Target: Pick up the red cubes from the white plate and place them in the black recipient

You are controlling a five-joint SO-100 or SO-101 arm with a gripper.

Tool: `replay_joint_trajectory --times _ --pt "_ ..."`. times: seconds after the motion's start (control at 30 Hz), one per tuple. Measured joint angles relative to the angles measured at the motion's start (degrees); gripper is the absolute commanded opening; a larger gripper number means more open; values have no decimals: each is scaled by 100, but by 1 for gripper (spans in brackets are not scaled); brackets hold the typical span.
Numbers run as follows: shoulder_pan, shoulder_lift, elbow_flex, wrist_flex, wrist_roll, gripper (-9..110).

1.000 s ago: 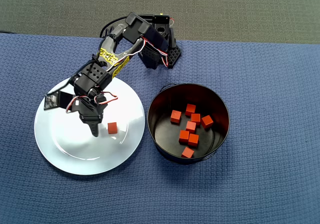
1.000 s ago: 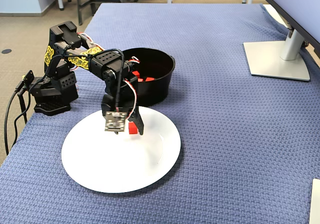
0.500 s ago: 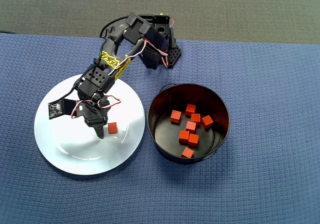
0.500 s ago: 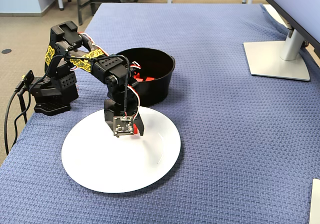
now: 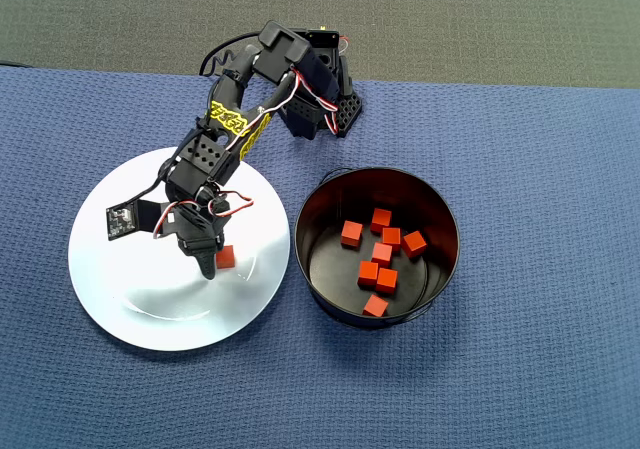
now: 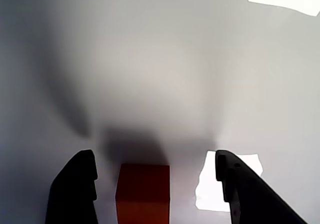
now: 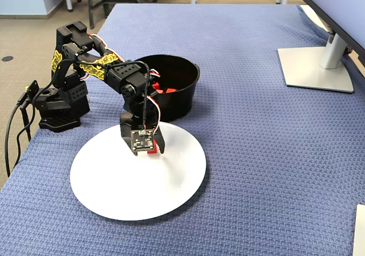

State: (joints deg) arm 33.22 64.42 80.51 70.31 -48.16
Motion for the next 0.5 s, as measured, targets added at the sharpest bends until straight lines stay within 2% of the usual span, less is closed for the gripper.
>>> replay_joint_trajectory --times 0.5 --pt "-220 369 492 -246 149 22"
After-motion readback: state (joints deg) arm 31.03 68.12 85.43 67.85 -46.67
